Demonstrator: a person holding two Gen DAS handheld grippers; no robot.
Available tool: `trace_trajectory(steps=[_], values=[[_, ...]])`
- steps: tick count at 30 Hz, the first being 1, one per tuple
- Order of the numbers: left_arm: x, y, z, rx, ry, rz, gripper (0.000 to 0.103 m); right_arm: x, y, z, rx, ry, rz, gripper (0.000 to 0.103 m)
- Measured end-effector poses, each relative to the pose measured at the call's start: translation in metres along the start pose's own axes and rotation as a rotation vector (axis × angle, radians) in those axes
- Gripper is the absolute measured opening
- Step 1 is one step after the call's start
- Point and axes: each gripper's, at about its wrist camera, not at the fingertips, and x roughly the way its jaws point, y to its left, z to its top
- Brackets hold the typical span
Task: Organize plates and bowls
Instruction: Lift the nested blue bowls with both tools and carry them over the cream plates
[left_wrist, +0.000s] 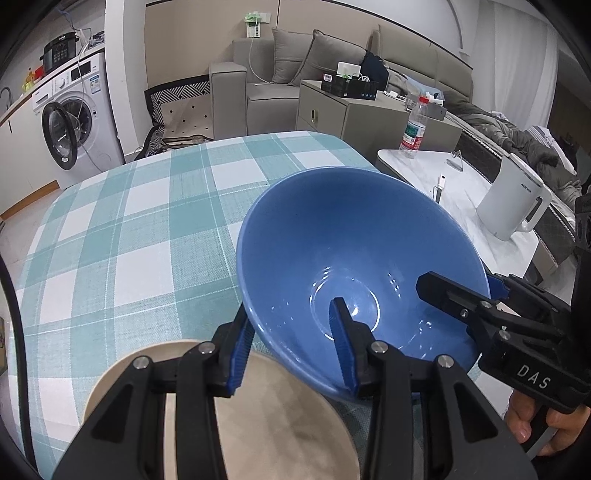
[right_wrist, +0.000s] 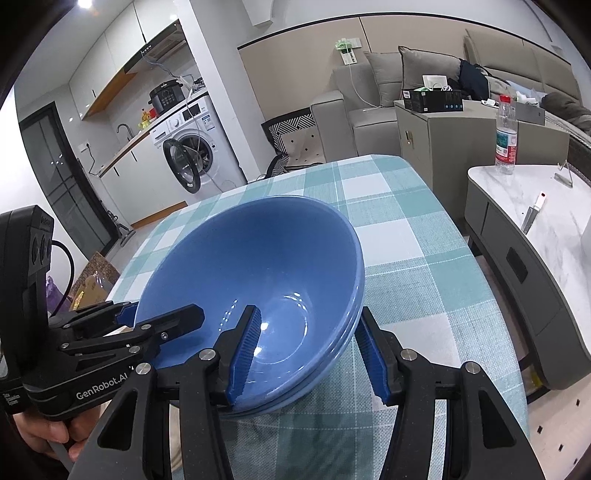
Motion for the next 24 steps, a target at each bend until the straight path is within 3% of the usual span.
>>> trace_trajectory(steps=[24], values=[[-0.059,0.017,-0.001,-0.058,-0.125,0.003,0.040,-0.052,0.041,0.009,-0.056,-0.093,0.062,0.054]])
